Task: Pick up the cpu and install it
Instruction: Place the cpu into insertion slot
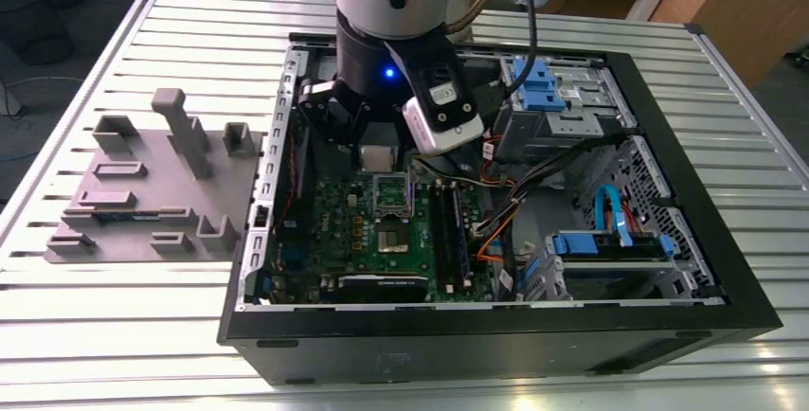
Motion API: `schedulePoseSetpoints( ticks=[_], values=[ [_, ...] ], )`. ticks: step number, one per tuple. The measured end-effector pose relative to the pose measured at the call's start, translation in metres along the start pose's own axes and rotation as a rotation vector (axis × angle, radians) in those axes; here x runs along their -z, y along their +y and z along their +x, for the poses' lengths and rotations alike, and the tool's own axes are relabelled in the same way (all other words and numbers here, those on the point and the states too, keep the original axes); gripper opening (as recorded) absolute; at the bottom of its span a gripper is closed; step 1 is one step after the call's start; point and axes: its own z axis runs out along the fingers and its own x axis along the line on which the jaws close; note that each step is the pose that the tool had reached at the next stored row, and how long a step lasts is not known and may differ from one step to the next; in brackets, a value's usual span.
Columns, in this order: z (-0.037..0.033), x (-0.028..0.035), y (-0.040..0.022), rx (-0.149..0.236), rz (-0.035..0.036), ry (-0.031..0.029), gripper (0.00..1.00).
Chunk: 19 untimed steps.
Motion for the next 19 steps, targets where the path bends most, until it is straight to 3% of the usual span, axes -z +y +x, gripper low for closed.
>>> schedulePoseSetpoints(
  ticks=[9, 19],
  values=[
    [-0.0013, -0.0120, -0.0023, -0.009, -0.0003, 0.0000, 0.47],
    [-0.0014, -0.0129, -0.0024, -0.010, -0.0003, 0.0000, 0.47]
  ],
)
